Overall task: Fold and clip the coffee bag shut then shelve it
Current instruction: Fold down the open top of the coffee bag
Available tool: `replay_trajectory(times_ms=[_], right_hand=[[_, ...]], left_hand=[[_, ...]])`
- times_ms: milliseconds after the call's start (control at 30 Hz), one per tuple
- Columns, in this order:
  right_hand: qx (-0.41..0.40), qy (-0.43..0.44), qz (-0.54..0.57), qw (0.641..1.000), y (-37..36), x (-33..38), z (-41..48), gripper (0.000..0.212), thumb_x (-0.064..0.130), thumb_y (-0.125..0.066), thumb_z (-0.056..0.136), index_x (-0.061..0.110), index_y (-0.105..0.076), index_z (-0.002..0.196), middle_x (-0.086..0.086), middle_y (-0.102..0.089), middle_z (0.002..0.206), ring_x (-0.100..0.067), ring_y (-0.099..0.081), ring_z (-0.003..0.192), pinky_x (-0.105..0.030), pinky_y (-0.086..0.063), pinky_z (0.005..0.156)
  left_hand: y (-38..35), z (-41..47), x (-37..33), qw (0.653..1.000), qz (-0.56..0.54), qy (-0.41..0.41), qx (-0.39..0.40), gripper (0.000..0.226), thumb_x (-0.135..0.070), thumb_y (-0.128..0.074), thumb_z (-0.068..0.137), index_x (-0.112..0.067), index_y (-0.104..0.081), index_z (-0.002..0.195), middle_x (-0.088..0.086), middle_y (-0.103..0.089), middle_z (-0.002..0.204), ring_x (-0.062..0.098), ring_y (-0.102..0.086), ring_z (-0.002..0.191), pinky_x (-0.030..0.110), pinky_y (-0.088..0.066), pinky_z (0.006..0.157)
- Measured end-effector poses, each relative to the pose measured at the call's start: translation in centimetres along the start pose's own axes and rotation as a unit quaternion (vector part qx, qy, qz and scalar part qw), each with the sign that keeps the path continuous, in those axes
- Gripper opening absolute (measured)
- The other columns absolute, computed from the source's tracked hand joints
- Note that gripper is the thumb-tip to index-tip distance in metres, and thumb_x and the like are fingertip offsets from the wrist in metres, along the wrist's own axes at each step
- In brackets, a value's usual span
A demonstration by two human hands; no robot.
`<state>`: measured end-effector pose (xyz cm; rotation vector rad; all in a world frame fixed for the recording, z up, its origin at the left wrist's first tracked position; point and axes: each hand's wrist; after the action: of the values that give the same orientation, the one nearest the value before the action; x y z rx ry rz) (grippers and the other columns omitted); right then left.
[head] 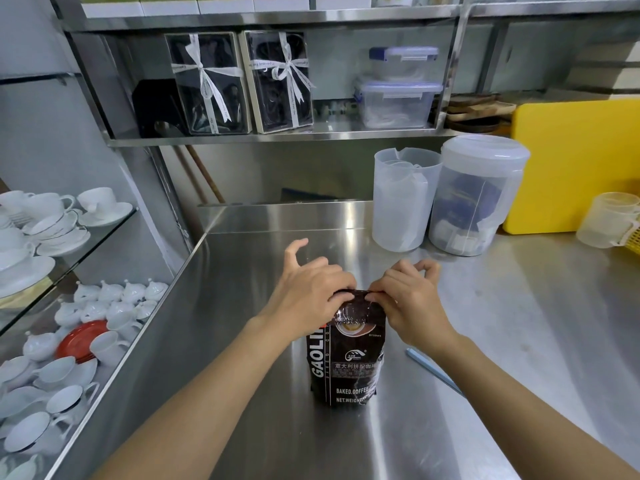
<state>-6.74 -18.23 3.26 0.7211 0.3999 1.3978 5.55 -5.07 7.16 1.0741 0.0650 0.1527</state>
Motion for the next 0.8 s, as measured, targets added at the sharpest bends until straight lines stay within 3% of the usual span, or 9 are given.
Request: replay_trajectory(times_ms=[67,167,367,500,600,700,800], right_hand=[[-0.026,0.016,-0.022,0.999,-0.3,0.2,-0.2,0.023,0.018,-0.053,0.081,0.010,-0.057,0.060,0.002,-0.055,0.054,-0.012,-0.038,0.068,-0.027,-0.013,0.071],[-0.046,0.024,-0.042,0.998,-0.7,0.5,-0.5,0.026,0.016,-0.052,0.083,0.009,-0.054,0.058,0.001,-0.053,0.053,-0.014,-0.036,0.067,-0.027,-0.013,0.070],[-0.049,0.023,-0.027,0.998,-0.6,-0.3,-0.6,0.030,0.020,-0.048,0.086,0.009,-0.056,0.060,0.001,-0.054,0.052,-0.014,-0.037,0.066,-0.030,-0.017,0.067],[-0.036,0.016,-0.015,0.999,-0.9,-0.1,-0.4,0.029,0.021,-0.048,0.086,0.009,-0.056,0.061,0.002,-0.053,0.054,-0.013,-0.037,0.068,-0.028,-0.016,0.069],[-0.031,0.007,-0.009,0.999,-1.5,-0.1,-0.3,0.027,0.020,-0.049,0.085,0.010,-0.055,0.061,0.001,-0.053,0.055,-0.013,-0.037,0.068,-0.027,-0.014,0.070],[-0.030,-0.006,0.001,1.000,-1.5,-0.6,-0.4,0.028,0.021,-0.048,0.085,0.010,-0.056,0.060,0.000,-0.053,0.054,-0.013,-0.037,0.067,-0.028,-0.014,0.068],[-0.024,-0.007,0.014,1.000,-1.3,-1.1,-0.4,0.028,0.024,-0.048,0.085,0.011,-0.058,0.063,0.001,-0.053,0.054,-0.013,-0.037,0.067,-0.027,-0.015,0.068]], left_hand=[[-0.6,-0.2,-0.1,0.999,0.036,-0.014,-0.016,0.008,-0.018,-0.059,0.078,-0.021,-0.060,0.071,-0.007,-0.060,0.058,0.013,-0.055,0.060,0.041,-0.013,0.100],[-1.3,-0.6,-0.6,0.994,0.080,-0.026,-0.064,0.023,-0.003,-0.067,0.065,-0.021,-0.054,0.062,-0.005,-0.050,0.052,0.014,-0.050,0.052,0.036,-0.024,0.092],[-1.3,-1.7,1.2,0.987,0.114,-0.055,-0.095,0.019,-0.033,-0.051,0.088,-0.028,-0.066,0.077,-0.007,-0.051,0.053,0.011,-0.053,0.052,0.039,-0.025,0.097],[-1.0,-1.9,2.1,0.994,0.062,-0.042,-0.075,0.014,-0.021,-0.053,0.085,-0.023,-0.063,0.075,-0.007,-0.052,0.055,0.010,-0.054,0.053,0.041,-0.019,0.102],[-1.7,-1.9,1.2,0.991,0.101,-0.022,-0.081,0.024,-0.001,-0.066,0.068,-0.020,-0.051,0.065,-0.005,-0.046,0.053,0.013,-0.050,0.048,0.035,-0.025,0.093],[-2.2,-2.1,1.5,0.983,0.125,-0.028,-0.130,0.017,-0.014,-0.067,0.078,-0.023,-0.058,0.066,-0.007,-0.048,0.052,0.011,-0.051,0.048,0.033,-0.028,0.092],[-2.3,-3.2,3.0,0.981,0.119,-0.055,-0.144,0.008,-0.023,-0.059,0.087,-0.022,-0.064,0.081,-0.008,-0.057,0.056,0.008,-0.054,0.050,0.034,-0.031,0.095]])
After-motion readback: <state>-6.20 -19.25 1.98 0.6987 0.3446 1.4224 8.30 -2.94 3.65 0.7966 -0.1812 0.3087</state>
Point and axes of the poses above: each hand's wrist, its own z-axis towards the middle knuckle, its own y-axis out of the back of the hand, x = y × z
